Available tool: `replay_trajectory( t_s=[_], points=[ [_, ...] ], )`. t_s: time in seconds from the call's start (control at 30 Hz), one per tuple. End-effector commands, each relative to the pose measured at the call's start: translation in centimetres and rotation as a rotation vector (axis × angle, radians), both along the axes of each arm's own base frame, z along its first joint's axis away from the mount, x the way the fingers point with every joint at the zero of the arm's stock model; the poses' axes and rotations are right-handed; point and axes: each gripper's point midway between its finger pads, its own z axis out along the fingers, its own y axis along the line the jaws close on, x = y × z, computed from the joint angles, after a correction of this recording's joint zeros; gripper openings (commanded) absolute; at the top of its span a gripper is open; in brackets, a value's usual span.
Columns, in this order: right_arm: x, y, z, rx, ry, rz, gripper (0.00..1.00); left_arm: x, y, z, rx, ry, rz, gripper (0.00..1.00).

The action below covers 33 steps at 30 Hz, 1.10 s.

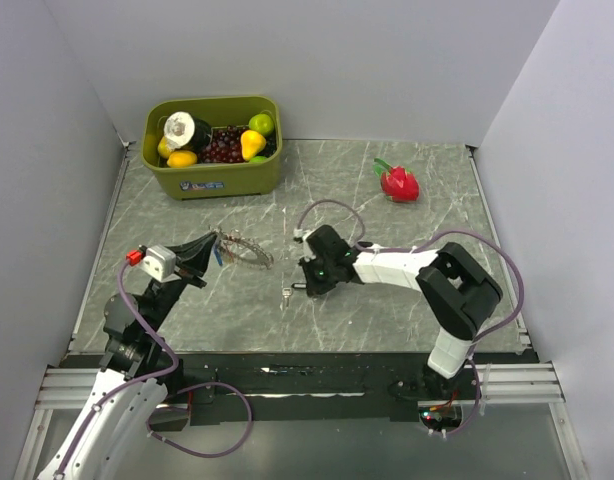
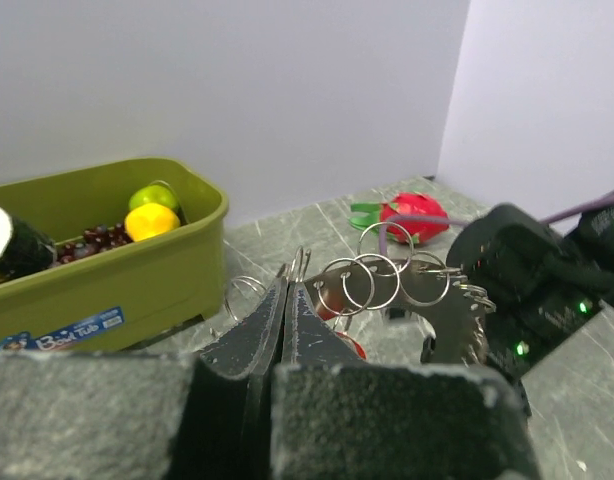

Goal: Put the keys on the keyring

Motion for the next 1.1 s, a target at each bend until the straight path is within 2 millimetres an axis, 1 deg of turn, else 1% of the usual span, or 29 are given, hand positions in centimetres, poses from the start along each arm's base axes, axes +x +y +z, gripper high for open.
replay_trajectory(
  t_s=[0.0,0.07,0.13,0.17,0.23,0.27,0.3,0.37,0.4,0.43,0.47,0.5,0.53,0.57,0.6,0.63,0.67,0.7,0.73,0.77,0.8,0.83,0.87,0.93,0.97,1.07],
  points=[
    [0.0,-3.0,0.3,-0.056,-0.029,-0.032,0.00,-1.0,-0.6,3.6,-0.023,-0.103,-0.053,0.01],
    [0.0,-3.1,1.1,-0.045,-0.048,-0.027,0.00,-1.0,-1.1,3.4,-0.027,-0.097,-0.082,0.01],
    [0.2,-3.0,2.4,-0.023,-0.076,-0.028,0.00,-0.9,-1.3,3.1,-0.032,-0.088,-0.092,0.01],
    [0.2,-2.8,2.9,-0.004,-0.083,-0.019,0.00,-0.7,-1.4,2.8,-0.032,-0.081,-0.095,0.01],
    [0.2,-1.8,4.6,0.058,-0.115,0.014,0.01,-0.6,-1.5,2.7,-0.033,-0.076,-0.094,0.01],
    [0.1,-1.6,5.1,0.077,-0.119,0.025,0.05,-0.5,-1.4,2.7,-0.033,-0.072,-0.090,0.01],
    [-0.1,-1.1,5.8,0.111,-0.122,0.044,0.14,-0.4,-1.3,2.6,-0.031,-0.066,-0.083,0.01],
    [0.1,-0.2,6.8,0.154,-0.138,0.065,0.23,-0.2,-1.2,2.7,-0.024,-0.062,-0.071,0.01],
    [0.1,0.0,6.8,0.159,-0.130,0.065,0.32,-0.1,-1.1,2.7,-0.021,-0.061,-0.065,0.01],
    [0.5,0.7,7.5,0.176,-0.133,0.059,0.35,-0.1,-1.1,2.7,-0.020,-0.056,-0.065,0.01],
    [0.5,0.9,7.5,0.171,-0.119,0.056,0.37,-0.1,-1.1,2.7,-0.019,-0.056,-0.066,0.01],
    [0.6,1.2,6.9,0.153,-0.094,0.048,0.40,-0.1,-1.1,2.6,-0.017,-0.054,-0.064,0.01],
    [1.3,1.9,7.7,0.155,-0.102,0.032,0.41,-0.1,-1.2,2.6,-0.018,-0.050,-0.066,0.01],
    [1.6,2.1,7.7,0.141,-0.099,0.022,0.42,-0.1,-1.1,2.7,-0.019,-0.049,-0.065,0.01],
    [1.1,2.3,6.6,0.096,-0.070,0.021,0.46,-0.2,-1.1,2.8,-0.018,-0.045,-0.065,0.01],
    [1.7,3.1,7.5,0.100,-0.082,0.004,0.47,-0.3,-1.1,3.0,-0.010,-0.045,-0.069,0.01],
    [1.8,3.3,7.4,0.093,-0.072,-0.005,0.48,-0.3,-1.2,3.1,-0.004,-0.041,-0.072,0.01],
    [1.7,3.5,6.8,0.079,-0.048,-0.008,0.48,-0.4,-1.2,3.1,0.005,-0.043,-0.073,0.01],
    [2.1,4.2,7.3,0.091,-0.044,-0.021,0.48,-0.5,-1.2,3.2,0.013,-0.043,-0.074,0.01],
    [2.3,4.4,7.1,0.086,-0.033,-0.027,0.48,-0.5,-1.2,3.2,0.015,-0.043,-0.073,0.01],
    [2.2,4.5,6.3,0.061,-0.007,-0.034,0.45,-0.5,-1.1,3.2,0.017,-0.043,-0.069,0.01],
    [2.5,4.9,6.6,0.068,0.000,-0.042,0.43,-0.6,-1.1,3.2,0.016,-0.042,-0.066,0.01],
    [2.4,5.1,5.9,0.055,0.019,-0.046,0.39,-0.6,-1.1,3.1,0.015,-0.042,-0.068,0.01],
    [2.4,5.2,5.6,0.041,0.042,-0.064,0.34,-0.8,-1.0,3.1,0.013,-0.047,-0.070,0.01],
    [2.4,5.1,5.1,0.026,0.052,-0.071,0.29,-0.9,-1.0,3.3,0.009,-0.053,-0.069,0.01],
    [2.2,5.0,3.9,-0.003,0.085,-0.092,0.24,-1.1,-1.0,3.2,0.003,-0.059,-0.075,0.01]
  ],
)
